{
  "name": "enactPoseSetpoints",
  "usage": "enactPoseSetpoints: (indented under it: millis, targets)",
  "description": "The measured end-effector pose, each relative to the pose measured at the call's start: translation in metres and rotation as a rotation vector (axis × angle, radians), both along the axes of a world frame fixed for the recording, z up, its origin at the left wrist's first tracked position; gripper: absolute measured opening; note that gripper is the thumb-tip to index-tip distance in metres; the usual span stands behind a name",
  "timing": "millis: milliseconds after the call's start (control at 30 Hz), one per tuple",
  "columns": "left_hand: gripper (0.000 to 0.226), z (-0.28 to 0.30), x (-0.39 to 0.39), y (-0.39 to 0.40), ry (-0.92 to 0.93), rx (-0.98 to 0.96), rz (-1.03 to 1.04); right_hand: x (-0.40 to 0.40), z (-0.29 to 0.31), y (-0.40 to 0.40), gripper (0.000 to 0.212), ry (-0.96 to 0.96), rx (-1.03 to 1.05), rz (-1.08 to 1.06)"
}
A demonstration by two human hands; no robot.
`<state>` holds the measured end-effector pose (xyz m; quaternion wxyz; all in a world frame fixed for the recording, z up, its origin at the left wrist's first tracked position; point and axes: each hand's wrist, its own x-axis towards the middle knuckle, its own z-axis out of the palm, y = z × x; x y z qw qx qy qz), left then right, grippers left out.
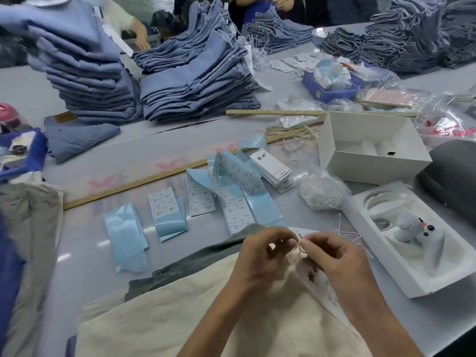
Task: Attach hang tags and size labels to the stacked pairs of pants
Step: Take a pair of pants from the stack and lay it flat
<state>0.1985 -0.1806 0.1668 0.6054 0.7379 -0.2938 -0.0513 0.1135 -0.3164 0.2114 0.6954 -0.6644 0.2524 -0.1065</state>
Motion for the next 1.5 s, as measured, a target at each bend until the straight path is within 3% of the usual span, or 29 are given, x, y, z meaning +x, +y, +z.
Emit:
enactPoseSetpoints:
  millis: [100, 233, 367, 467, 600, 700, 800, 933, 1100, 1200, 1333, 1433, 1500]
  targets:
    - [0.013, -0.008, 0.023, 0.007, 0.174, 0.054, 0.056, 0.014, -0.002, -0.021, 0.033, 0.13, -0.483, 0.024]
    - [0.017, -0.022, 0.06, 0.031, 0.154, 0.32, 0.158, 0.067, -0.004, -0.031, 0.044, 0.098, -0.772, 0.126]
    - [0.037, -0.051, 0.105, 0.051, -0.057, 0.706, 0.149, 0.176, -0.041, -0.029, 0.048, 0.14, -0.733, 0.26]
    - [0.05, -0.073, 0.143, 0.048, -0.278, 1.01, 0.078, 0.261, -0.08, -0.028, 0.076, 0.329, -0.783, 0.406]
    - [0.057, -0.09, 0.19, 0.039, -0.522, 1.196, 0.013, 0.334, -0.118, -0.035, 0.098, 0.422, -0.822, 0.43]
    - [0.048, -0.091, 0.219, 0.049, -0.512, 1.286, 0.131, 0.359, -0.143, -0.036, 0.087, 0.488, -0.898, 0.479]
    - [0.046, -0.103, 0.232, 0.067, -0.47, 1.2, 0.197, 0.374, -0.155, -0.03, 0.058, 0.426, -0.969, 0.431]
    - [0.044, -0.128, 0.229, 0.083, -0.378, 1.128, 0.222, 0.372, -0.155, 0.002, 0.037, 0.253, -0.959, 0.404]
    - [0.047, -0.144, 0.215, 0.094, -0.308, 1.163, 0.211, 0.352, -0.159, 0.068, 0.03, 0.0, -1.263, 0.573]
    - [0.054, -0.146, 0.211, 0.1, -0.208, 1.107, 0.169, 0.344, -0.168, 0.098, 0.032, 0.017, -1.377, 0.625]
    - [0.036, -0.137, 0.21, 0.113, 0.028, 0.811, 0.407, 0.337, -0.183, 0.116, 0.039, 0.127, -1.394, 0.842]
    - [0.038, -0.134, 0.214, 0.116, -0.034, 0.619, 0.559, 0.336, -0.184, 0.114, 0.024, -0.038, -1.195, 0.955]
    - [0.045, -0.134, 0.221, 0.111, -0.101, 0.659, 0.497, 0.338, -0.177, 0.107, 0.03, -0.115, -1.031, 0.81]
